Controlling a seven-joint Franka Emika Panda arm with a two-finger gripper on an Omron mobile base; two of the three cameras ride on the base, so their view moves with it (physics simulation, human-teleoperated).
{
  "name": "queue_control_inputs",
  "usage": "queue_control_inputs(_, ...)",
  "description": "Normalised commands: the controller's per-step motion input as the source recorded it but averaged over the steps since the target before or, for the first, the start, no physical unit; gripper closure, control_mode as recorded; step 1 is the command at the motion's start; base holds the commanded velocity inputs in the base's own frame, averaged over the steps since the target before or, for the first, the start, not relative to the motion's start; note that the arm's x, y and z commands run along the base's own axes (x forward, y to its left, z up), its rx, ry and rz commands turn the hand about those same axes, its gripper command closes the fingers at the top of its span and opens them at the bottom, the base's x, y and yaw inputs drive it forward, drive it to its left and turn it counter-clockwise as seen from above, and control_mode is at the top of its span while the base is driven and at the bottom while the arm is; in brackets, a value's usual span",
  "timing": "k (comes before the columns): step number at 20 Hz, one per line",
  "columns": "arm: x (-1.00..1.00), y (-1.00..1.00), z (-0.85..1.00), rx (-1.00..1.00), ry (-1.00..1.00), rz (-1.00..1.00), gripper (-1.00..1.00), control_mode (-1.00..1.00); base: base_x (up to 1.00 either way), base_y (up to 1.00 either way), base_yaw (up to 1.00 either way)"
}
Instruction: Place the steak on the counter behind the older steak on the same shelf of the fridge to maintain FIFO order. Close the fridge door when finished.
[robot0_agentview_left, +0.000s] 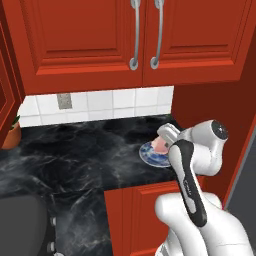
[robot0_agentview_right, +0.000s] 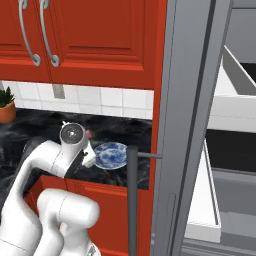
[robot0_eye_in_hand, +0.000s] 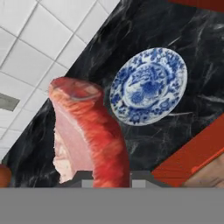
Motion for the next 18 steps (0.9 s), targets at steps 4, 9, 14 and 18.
queue_control_inputs(4, -1.00, 0.00, 0.56, 0.00, 0.00, -0.02, 1.00, -1.00, 0.00, 0.00, 0.00)
queue_control_inputs(9, -1.00, 0.10, 0.22, 0.00, -0.02, -0.03, 1.00, -1.00, 0.00, 0.00, 0.00)
queue_control_inputs(14, -0.32, 0.39, -0.28, -0.09, 0.07, 0.01, 1.00, -1.00, 0.00, 0.00, 0.00)
queue_control_inputs(18, -0.29, 0.49, -0.19, -0.10, 0.03, 0.00, 1.00, -1.00, 0.00, 0.00, 0.00)
